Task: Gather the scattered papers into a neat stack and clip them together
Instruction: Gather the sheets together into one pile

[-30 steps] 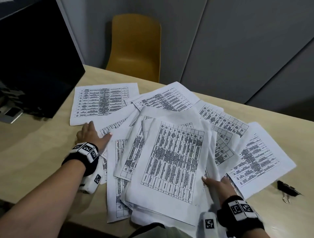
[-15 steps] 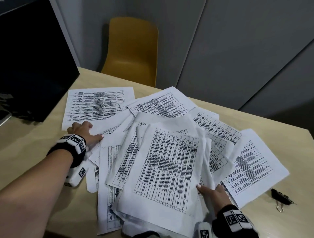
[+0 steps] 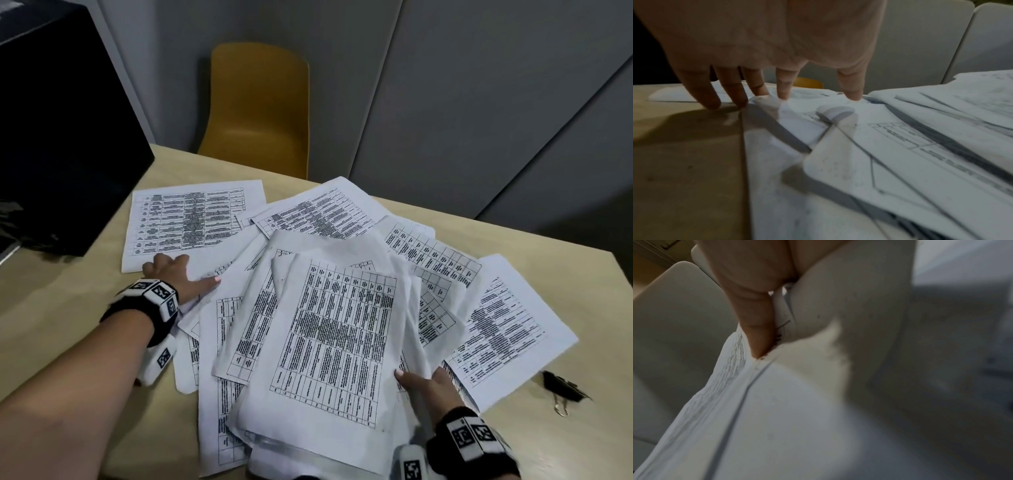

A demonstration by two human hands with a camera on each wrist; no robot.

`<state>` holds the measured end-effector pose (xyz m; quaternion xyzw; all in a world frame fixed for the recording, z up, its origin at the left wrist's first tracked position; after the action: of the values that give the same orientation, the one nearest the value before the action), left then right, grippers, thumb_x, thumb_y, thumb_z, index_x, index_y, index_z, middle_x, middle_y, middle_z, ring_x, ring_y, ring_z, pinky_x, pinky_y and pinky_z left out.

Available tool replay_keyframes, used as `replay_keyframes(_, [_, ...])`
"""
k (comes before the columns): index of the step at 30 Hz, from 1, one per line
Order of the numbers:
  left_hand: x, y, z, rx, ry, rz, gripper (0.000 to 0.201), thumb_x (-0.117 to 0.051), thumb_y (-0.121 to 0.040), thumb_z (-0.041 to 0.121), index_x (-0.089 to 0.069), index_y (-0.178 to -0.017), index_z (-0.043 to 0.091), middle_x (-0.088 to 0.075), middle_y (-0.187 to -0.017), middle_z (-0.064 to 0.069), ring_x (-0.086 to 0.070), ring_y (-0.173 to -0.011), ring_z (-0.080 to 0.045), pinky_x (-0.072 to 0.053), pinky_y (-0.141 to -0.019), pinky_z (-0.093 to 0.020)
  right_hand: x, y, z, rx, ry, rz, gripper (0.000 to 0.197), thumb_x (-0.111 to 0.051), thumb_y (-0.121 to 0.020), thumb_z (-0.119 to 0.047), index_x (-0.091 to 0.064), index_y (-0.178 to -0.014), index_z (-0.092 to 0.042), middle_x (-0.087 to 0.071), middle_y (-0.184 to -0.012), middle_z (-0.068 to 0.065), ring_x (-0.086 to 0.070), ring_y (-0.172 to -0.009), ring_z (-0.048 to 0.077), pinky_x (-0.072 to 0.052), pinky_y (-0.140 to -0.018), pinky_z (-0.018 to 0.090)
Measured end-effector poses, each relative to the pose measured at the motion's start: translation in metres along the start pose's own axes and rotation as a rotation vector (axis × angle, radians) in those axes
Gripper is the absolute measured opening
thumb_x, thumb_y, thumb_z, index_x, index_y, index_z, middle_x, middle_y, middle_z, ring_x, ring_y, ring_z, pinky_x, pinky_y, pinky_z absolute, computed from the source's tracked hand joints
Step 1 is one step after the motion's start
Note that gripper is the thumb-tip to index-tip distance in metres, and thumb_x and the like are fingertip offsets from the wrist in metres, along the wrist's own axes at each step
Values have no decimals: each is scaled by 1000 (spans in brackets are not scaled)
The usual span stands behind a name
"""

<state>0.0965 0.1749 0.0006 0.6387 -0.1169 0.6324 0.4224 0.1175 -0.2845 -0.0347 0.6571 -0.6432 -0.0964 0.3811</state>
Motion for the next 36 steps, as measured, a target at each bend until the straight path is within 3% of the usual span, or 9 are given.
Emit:
replay_keyframes(4, [1,11,11,-5,62,-30,83,-58,-71,69,-45,-129,11,-53,-127,-19,-48,-113,-34,-42,-89,-37,2,3,-7,32,-31,-16,34,-76,-69,-4,-56,-95,7,-64,-84,26,-62,-72,34,-49,-67,38])
replay_keyframes(8, [0,36,11,-84,438,-134,53,-73,-74,43,-61,-115,13,-64,-104,-7,-58,-92,-22,-42,-79,-26,1,3,-7,19,-56,-23,42,-79,-66,-8,-55,-97,7,-63,-86,25,-61,-73,33,-49,-65,36])
replay_keyframes(11, [-19,63,-2,-19,790,-247,33,-78,-71,8,-61,-100,13,-68,-103,-12,-65,-91,-26,-49,-89,-37,-1,-1,-4,21,-77,-50,67,-84,-45,-26,-56,-98,4,-64,-86,24,-63,-76,34,-52,-68,39])
replay_keyframes(13, [-34,80,-8,31,893,-259,33,-76,-68,-3,-61,-90,16,-69,-101,-17,-66,-90,-30,-51,-89,-46,-1,-1,-4,24,-89,-63,63,-84,-51,-23,-56,-99,5,-64,-87,25,-61,-74,32,-50,-65,36])
replay_keyframes(18, [-53,105,-2,75,897,-306,17,-72,-76,4,-66,-92,8,-71,-88,-15,-67,-81,-29,-51,-77,-34,0,-2,-4,45,-96,-70,48,-80,-63,-14,-56,-100,5,-64,-94,29,-63,-82,37,-52,-75,44])
replay_keyframes(22, [-55,113,6,177,1149,-320,27,-56,-82,-11,-59,-109,-11,-68,-95,-25,-65,-88,-36,-50,-88,-49,1,4,-8,55,-139,-77,27,-71,-72,4,-57,-95,8,-64,-78,23,-61,-72,34,-50,-71,40])
replay_keyframes(27, [-60,129,5,313,1405,-358,27,-42,-86,-10,-58,-108,-6,-72,-72,-19,-70,-59,-30,-57,-58,-48,2,19,-15,51,-169,-71,37,-71,-76,-2,-50,-105,8,-61,-83,20,-58,-76,31,-49,-74,40])
replay_keyframes(32, [-57,139,-5,318,1440,-210,34,-47,-85,-9,-54,-118,-5,-68,-92,-24,-66,-77,-36,-53,-77,-54,11,58,-43,34,-303,-68,31,-59,-84,6,-44,-110,7,-51,-73,9,-47,-62,20,-34,-46,26])
replay_keyframes(36, [-47,150,-16,239,1237,-148,28,-53,-79,-17,-58,-106,-12,-71,-78,-20,-66,-73,-34,-52,-79,-47,10,59,-38,51,-252,-64,27,-60,-85,1,-43,-106,5,-51,-74,11,-47,-63,21,-31,-51,26])
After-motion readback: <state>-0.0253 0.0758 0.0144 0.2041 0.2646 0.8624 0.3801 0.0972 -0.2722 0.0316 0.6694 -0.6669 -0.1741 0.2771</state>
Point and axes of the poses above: each hand's wrist, its own y-axis away from the middle knuckle, its own x-axis out of the back of the hand, z = x × y, the point moved 1 cm from there along -y, towards the middle knuckle
